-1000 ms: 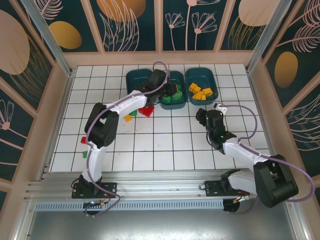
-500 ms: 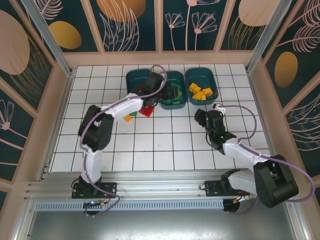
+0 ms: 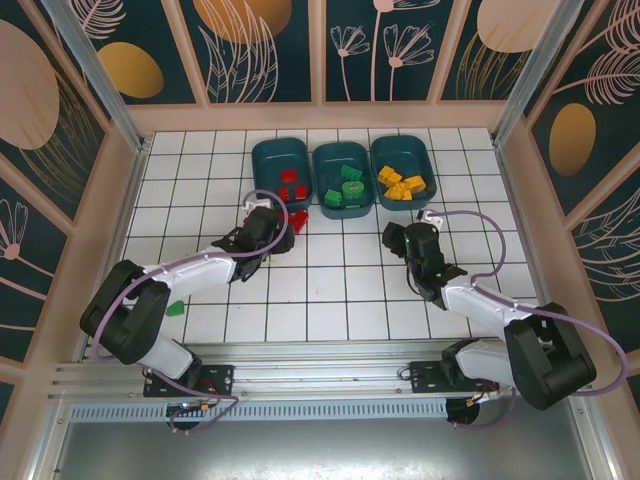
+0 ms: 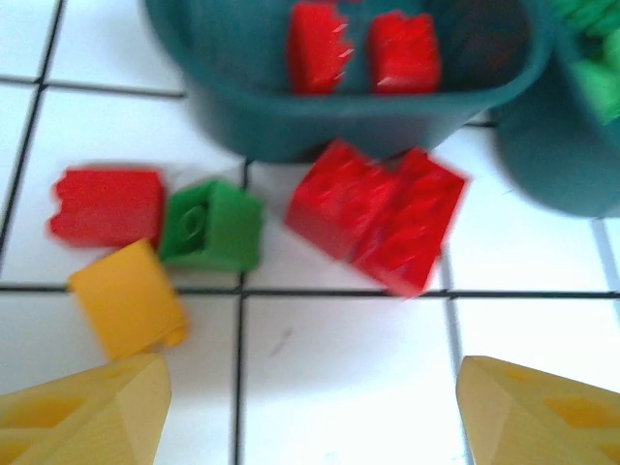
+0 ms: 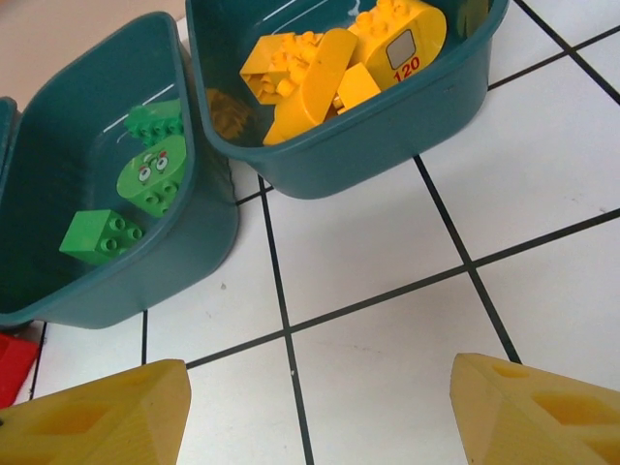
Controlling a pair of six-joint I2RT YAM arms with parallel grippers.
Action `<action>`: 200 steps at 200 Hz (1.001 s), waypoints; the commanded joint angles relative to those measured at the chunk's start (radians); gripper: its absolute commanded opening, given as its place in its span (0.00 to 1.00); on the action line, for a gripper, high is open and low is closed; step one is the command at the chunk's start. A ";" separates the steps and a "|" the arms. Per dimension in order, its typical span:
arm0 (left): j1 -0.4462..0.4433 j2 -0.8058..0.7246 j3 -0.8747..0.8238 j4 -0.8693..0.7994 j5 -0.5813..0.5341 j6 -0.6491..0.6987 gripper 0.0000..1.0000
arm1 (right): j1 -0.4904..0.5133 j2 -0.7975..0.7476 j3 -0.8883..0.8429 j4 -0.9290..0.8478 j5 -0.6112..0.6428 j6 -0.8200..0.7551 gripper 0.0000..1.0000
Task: Sort the legos into containers by color
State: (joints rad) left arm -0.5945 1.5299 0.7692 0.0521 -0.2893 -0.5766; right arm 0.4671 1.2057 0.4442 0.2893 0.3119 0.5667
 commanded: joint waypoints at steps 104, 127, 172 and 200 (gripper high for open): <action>0.152 0.231 0.121 -0.051 0.019 -0.116 0.58 | 0.016 0.023 0.038 0.016 0.015 -0.011 0.72; 0.164 0.271 0.141 -0.066 -0.002 -0.109 0.55 | 0.016 0.025 0.041 0.015 0.015 -0.012 0.72; 0.203 0.317 0.144 -0.047 0.032 -0.105 0.42 | 0.015 0.028 0.044 0.011 0.016 -0.018 0.72; 0.203 0.298 0.127 -0.053 0.030 -0.091 0.33 | 0.015 0.025 0.044 0.008 0.020 -0.019 0.72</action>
State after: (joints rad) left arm -0.4072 1.8065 0.9073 0.0097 -0.2634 -0.6838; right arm 0.4744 1.2278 0.4564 0.2886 0.3126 0.5560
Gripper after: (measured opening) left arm 0.366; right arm 0.720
